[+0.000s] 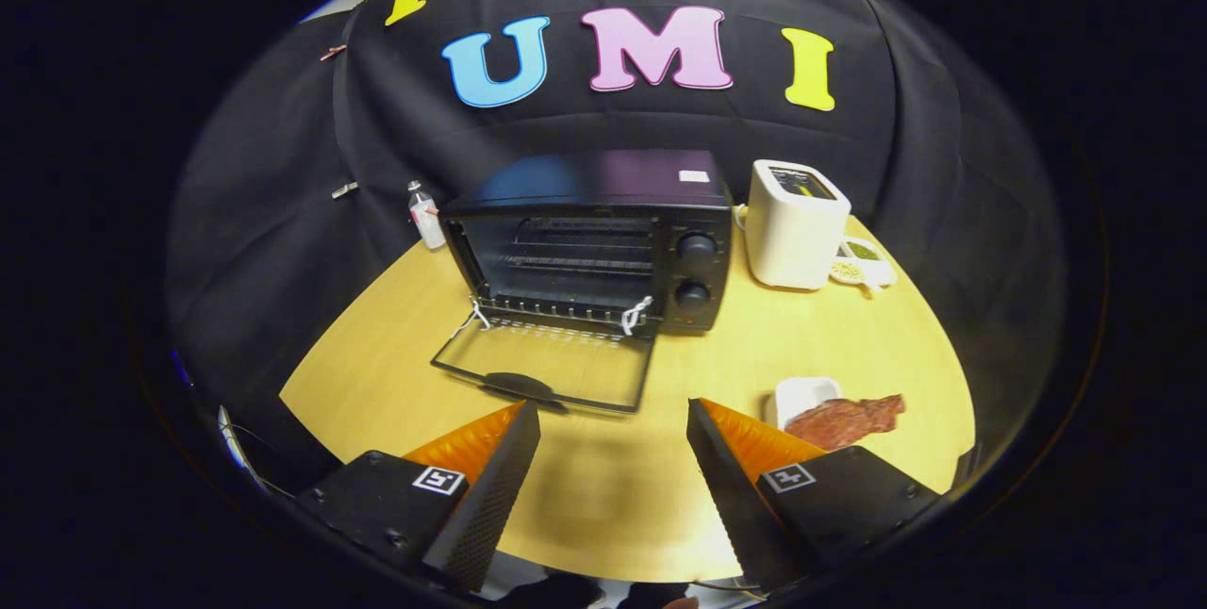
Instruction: Open the toaster oven, put the food inside, and close the toaster oven door.
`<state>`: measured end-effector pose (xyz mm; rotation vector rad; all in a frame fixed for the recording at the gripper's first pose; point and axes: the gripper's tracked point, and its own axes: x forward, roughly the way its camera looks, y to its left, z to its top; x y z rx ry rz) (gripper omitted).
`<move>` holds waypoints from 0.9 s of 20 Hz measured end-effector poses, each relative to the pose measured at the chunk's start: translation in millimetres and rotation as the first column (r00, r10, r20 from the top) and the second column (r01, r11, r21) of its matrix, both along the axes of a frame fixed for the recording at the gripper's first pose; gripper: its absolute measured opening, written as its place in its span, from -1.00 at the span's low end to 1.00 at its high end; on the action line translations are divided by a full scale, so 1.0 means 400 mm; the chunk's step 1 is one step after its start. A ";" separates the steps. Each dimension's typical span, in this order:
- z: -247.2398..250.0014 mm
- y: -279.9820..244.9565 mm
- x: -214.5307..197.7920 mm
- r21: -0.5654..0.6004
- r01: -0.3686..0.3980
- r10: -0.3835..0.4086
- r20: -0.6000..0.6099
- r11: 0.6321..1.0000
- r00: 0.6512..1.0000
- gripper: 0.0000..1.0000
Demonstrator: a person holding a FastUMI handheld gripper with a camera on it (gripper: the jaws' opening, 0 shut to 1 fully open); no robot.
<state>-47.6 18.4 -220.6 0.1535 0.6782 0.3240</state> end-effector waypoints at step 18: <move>-0.311 -0.495 0.111 0.190 0.112 -0.033 -0.375 0.975 0.927 0.62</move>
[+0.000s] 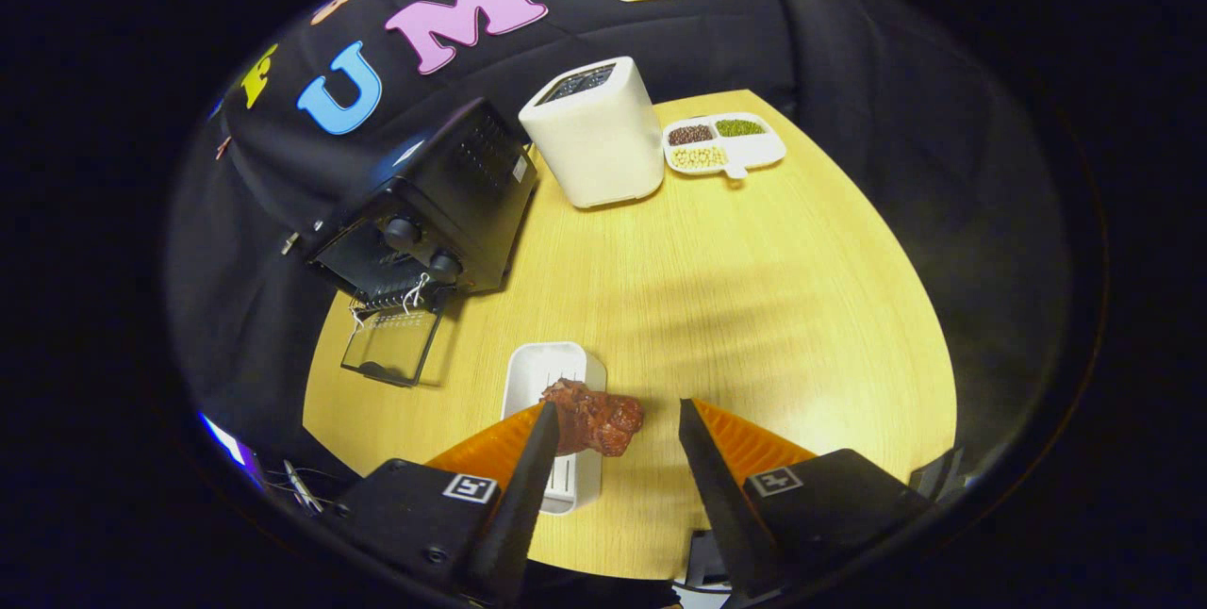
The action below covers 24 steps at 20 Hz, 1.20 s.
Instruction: Open the toaster oven, put the food inside, and close the toaster oven door.
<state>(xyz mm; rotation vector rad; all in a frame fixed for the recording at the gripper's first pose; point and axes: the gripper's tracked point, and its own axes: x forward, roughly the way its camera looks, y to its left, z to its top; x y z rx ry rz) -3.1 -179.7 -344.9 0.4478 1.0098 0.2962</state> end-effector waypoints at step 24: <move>0.387 0.324 -0.029 0.237 -0.182 0.103 0.310 0.954 0.945 -0.72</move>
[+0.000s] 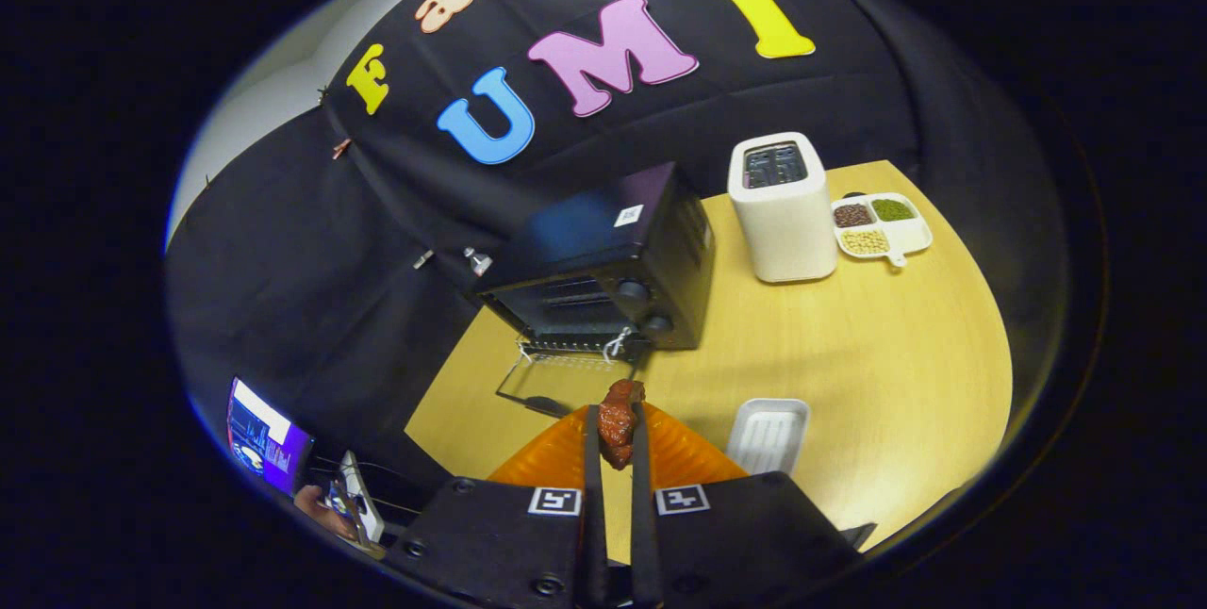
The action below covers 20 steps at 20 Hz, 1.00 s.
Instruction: Open the toaster oven, put the food inside, and close the toaster oven door.
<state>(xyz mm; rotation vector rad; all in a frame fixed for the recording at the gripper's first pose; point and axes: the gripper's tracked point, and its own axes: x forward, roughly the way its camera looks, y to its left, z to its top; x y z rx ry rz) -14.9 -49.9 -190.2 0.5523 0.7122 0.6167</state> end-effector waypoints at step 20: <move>-0.059 0.527 0.269 0.388 0.447 -0.376 -0.246 0.806 0.893 -0.72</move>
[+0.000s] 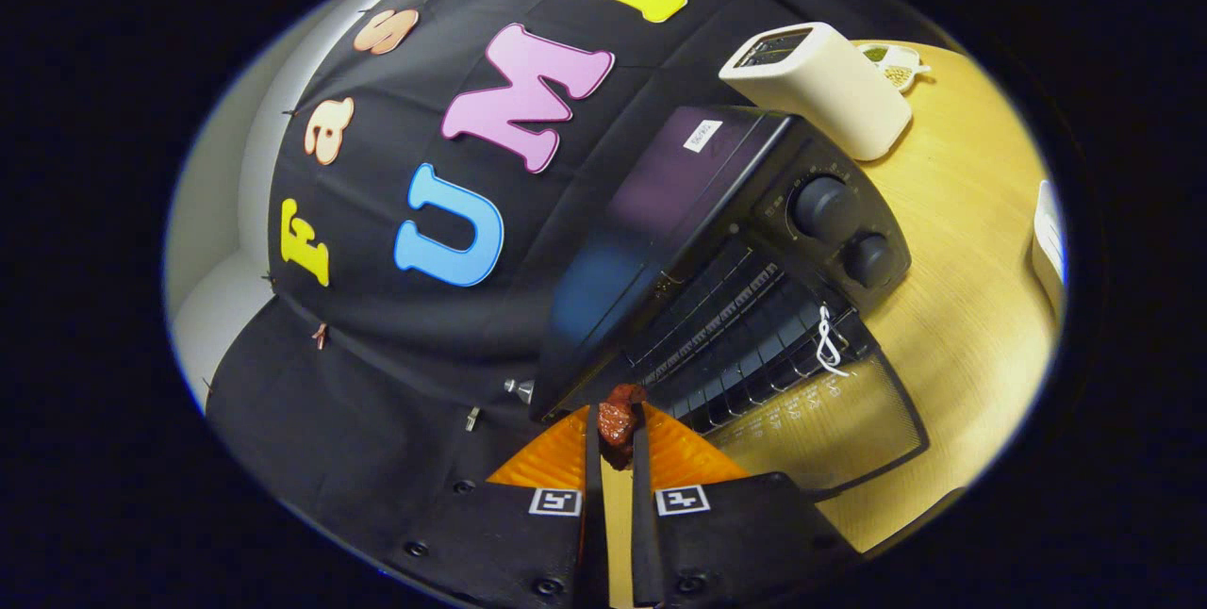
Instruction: Open the toaster oven, put the food inside, and close the toaster oven door.
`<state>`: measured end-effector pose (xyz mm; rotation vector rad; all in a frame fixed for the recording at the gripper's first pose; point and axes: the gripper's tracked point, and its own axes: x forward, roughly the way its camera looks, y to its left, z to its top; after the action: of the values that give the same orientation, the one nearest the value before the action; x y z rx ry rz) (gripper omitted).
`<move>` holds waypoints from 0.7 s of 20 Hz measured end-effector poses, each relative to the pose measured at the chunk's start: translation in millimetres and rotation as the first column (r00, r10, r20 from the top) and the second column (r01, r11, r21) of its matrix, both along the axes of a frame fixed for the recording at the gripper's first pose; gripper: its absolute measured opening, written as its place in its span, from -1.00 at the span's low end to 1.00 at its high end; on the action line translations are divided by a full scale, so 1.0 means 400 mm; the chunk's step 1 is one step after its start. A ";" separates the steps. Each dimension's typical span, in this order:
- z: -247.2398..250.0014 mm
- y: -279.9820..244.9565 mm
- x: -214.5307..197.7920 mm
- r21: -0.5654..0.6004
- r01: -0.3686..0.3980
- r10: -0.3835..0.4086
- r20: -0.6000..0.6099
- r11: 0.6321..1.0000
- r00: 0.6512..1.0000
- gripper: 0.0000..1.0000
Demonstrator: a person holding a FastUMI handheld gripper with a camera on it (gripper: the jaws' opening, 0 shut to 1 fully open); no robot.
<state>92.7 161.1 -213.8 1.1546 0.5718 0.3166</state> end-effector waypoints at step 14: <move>-0.143 -0.005 0.156 -0.165 0.032 -0.038 -0.032 0.986 0.999 -0.57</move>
<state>155.1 159.0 -271.0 1.0112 0.5963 0.2152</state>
